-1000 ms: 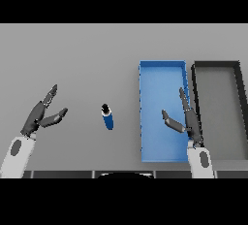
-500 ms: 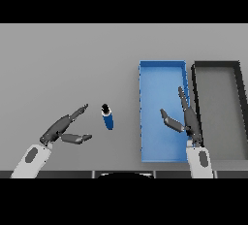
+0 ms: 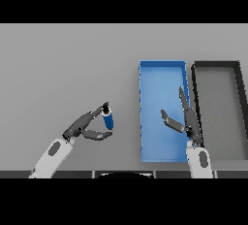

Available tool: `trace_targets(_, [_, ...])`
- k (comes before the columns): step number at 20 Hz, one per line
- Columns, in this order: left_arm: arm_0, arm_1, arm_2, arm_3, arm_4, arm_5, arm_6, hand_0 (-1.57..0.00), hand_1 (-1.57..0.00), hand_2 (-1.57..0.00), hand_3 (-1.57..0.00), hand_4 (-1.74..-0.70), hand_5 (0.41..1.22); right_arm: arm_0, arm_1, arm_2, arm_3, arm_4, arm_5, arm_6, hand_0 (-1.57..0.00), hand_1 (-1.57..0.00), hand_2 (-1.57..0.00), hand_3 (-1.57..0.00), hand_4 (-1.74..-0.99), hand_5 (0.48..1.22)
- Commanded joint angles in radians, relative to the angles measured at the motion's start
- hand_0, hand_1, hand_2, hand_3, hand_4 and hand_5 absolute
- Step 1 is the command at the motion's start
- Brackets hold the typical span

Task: Pick up the blue pipe and place it into the blue bin.

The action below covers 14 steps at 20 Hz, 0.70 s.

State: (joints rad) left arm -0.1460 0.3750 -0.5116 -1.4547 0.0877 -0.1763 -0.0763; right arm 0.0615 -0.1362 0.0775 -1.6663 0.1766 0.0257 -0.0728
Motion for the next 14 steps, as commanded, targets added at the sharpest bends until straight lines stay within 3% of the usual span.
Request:
trace_targets(1, [-0.008,-0.014,-0.002,0.012,-0.002,0.002,-0.01,0.0,0.0,0.0,0.0,-1.14,0.46,0.01,-0.006,-0.005,-0.003,-0.003,0.001,-0.013,0.0,0.0,0.0,0.0,-1.205,0.625])
trace_targets(7, [-0.054,-0.066,-0.031,0.113,-0.08,0.034,-0.024,0.0,0.0,0.0,0.0,-1.05,0.418,0.015,-0.02,-0.016,-0.003,-0.015,0.012,-0.028,0.0,0.0,0.0,0.0,-1.221,0.645])
trace_targets(9, [-0.064,-0.106,-0.032,0.13,-0.059,0.026,-0.033,0.0,0.0,0.0,0.0,-1.08,0.428,0.02,-0.018,-0.009,-0.013,-0.003,0.006,-0.022,0.0,0.0,0.0,0.0,-1.207,0.646])
trace_targets(12, [-0.088,-0.148,-0.022,0.173,-0.042,0.023,-0.055,0.0,0.0,-0.05,-0.04,-1.14,0.502,0.017,-0.009,-0.003,-0.003,0.003,0.003,-0.025,0.0,0.0,0.0,0.0,-1.21,0.653])
trace_targets(14, [-0.091,-0.177,0.0,0.197,-0.005,0.019,-0.071,-0.01,-0.16,-0.31,-0.28,-1.24,0.613,0.011,-0.016,-0.012,-0.008,-0.009,0.006,-0.024,0.0,0.0,0.0,0.0,-1.217,0.655])
